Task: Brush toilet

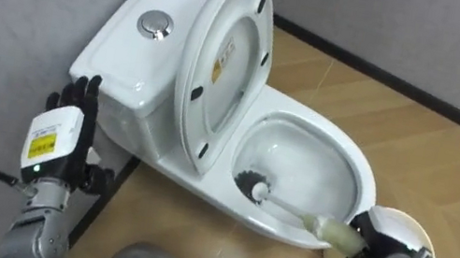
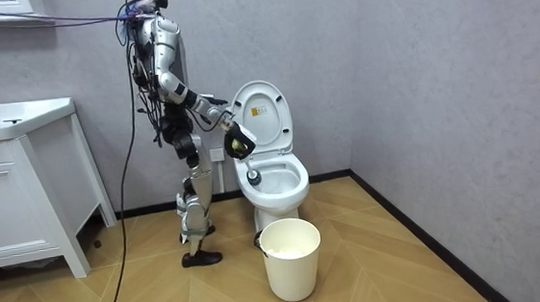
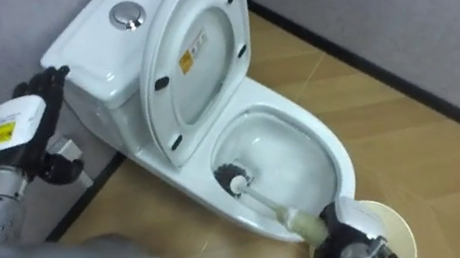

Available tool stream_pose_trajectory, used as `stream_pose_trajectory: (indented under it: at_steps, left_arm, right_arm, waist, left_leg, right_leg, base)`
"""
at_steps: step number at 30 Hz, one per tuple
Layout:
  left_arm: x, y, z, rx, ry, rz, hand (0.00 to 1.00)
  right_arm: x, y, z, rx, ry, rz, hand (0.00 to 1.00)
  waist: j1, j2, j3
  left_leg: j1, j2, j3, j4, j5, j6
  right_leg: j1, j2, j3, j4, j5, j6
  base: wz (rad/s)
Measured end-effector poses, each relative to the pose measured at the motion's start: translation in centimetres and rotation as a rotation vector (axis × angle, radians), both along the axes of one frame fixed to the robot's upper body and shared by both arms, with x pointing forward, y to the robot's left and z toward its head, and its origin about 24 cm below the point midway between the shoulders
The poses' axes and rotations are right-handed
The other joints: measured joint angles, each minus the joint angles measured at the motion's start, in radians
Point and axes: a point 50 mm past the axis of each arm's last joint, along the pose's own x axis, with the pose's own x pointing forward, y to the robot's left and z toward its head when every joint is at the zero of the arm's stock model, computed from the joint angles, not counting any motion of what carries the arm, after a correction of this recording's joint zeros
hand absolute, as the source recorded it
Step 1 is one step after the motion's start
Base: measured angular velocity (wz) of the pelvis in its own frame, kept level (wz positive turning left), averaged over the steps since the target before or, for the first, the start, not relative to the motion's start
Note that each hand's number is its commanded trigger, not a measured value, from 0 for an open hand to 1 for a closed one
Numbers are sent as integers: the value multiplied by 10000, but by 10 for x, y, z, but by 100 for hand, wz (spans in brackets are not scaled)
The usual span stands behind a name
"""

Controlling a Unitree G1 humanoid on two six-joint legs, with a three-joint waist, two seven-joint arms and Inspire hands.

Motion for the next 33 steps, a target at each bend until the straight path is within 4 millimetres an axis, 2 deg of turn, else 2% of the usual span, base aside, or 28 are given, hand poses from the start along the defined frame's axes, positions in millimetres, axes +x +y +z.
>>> stream_pose_trajectory:
  at_steps: [1, 2, 5, 7, 8, 9, 10, 14, 18, 20, 21, 23, 25, 26, 28, 29, 33]
  left_arm:
    - [-1, 1, 0, -92, 25, 108, 0]
    - [-3, 3, -1, -278, 88, 329, 0]
    - [-12, 9, -6, -709, 490, 901, 0]
    - [-20, 13, -11, -710, 1041, 1068, 0]
    - [-25, 16, -17, -686, 1482, 1204, 0]
    - [-34, 19, -25, -640, 2035, 1387, 0]
    - [-38, 21, -30, -647, 2313, 1506, 0]
    - [-81, 33, -56, -897, 4519, 2799, 0]
    - [-115, 36, -70, -1882, 5568, 4671, 0]
    - [-126, 39, -74, -2283, 5905, 5382, 0]
    - [-131, 40, -77, -2367, 6130, 5698, 0]
    - [-133, 39, -81, -2524, 6325, 6068, 0]
    - [-132, 37, -84, -2585, 6457, 6143, 0]
    - [-129, 36, -85, -2657, 6483, 6179, 0]
    - [-123, 35, -87, -2786, 6451, 6174, 0]
    - [-117, 34, -87, -2871, 6363, 6103, 0]
    - [-100, 26, -92, -3171, 6241, 5956, 0]
  right_arm:
    - [0, 0, 0, 97, -12, -126, 100]
    - [1, -2, -2, 365, -30, -486, 100]
    - [3, -4, -4, 1036, -237, -1307, 100]
    - [2, -4, -4, 1146, -268, -1469, 100]
    - [2, -5, -5, 1257, -297, -1610, 100]
    - [0, -7, -7, 1317, -330, -1753, 100]
    - [-2, -8, -8, 1367, -328, -1916, 100]
    - [-3, -10, -10, 2040, -1144, -3323, 100]
    - [-5, -19, -7, 2627, -2292, -4757, 100]
    - [-5, -19, -6, 2747, -2664, -5165, 100]
    - [-7, -19, -7, 2748, -2884, -5422, 100]
    - [-9, -19, -9, 2732, -3152, -5790, 100]
    - [-11, -19, -11, 2610, -3305, -6073, 100]
    - [-16, -20, -15, 2563, -3340, -6433, 100]
    - [-22, -21, -19, 2582, -3307, -6987, 100]
    - [-25, -21, -22, 2578, -3301, -7332, 100]
    - [-40, -24, -32, 2483, -3094, -8595, 100]
  waist:
    - [42, -4, 12]
    - [67, -23, 59]
    - [90, -59, 102]
    - [54, -62, 104]
    - [5, -58, 110]
    - [-63, -38, 151]
    - [-83, -34, 152]
    - [-321, -45, 143]
    - [-635, 16, 125]
    - [-804, 33, 125]
    - [-908, 61, 115]
    - [-947, 97, 92]
    - [-1076, 159, 65]
    - [-1100, 170, 42]
    - [-1148, 189, 45]
    - [-1251, 225, 75]
    - [-1529, 408, 22]
  left_leg:
    - [25, -2, -41, -19, 0, 0]
    - [102, -16, -142, -38, 0, -1]
    - [115, -10, -116, -43, -8, -10]
    - [133, -6, -111, -131, -8, -10]
    - [151, -3, -113, -202, -7, -10]
    - [309, 0, -113, -336, -7, -10]
    - [386, -4, -114, -386, -7, -11]
    - [649, 1, 164, -560, -11, -11]
    - [867, 2, 420, -726, -33, -10]
    - [1004, 1, 461, -777, -34, -9]
    - [1120, 9, 643, -815, -36, -8]
    - [1238, 34, 1018, -829, -38, -4]
    - [1323, 39, 1121, -838, -38, -4]
    - [1395, 43, 1205, -838, -39, -3]
    - [1544, 48, 1266, -868, -40, -3]
    - [1619, 46, 1276, -868, -43, 0]
    - [1662, 102, 1479, -867, -141, 62]
  right_leg:
    - [32, 3, -20, -12, 0, -1]
    - [148, 17, -53, -32, 1, -2]
    - [170, 61, 67, -180, 4, -14]
    - [188, 83, 85, -180, 8, -19]
    - [213, 91, 74, -193, 9, -21]
    - [348, 96, 83, -206, 10, -23]
    - [357, 93, 101, -217, 9, -22]
    - [494, 98, 433, -368, 2, 3]
    - [531, 111, 791, -359, 21, 34]
    - [630, 117, 940, -361, 22, 36]
    - [689, 119, 1053, -358, 22, 37]
    - [728, 136, 1357, -355, 22, 37]
    - [756, 136, 1507, -347, 26, 43]
    - [775, 145, 1653, -347, 27, 45]
    - [836, 160, 1845, -356, 29, 49]
    - [863, 160, 1932, -341, 29, 49]
    - [832, 214, 2080, -308, 59, 99]
  base:
    - [11]
    - [8]
    - [2]
    - [3]
    - [5]
    - [4]
    - [0]
    - [-16]
    - [-17]
    - [-15]
    - [-15]
    - [-24]
    - [-23]
    - [-25]
    - [-24]
    - [-15]
    - [-9]
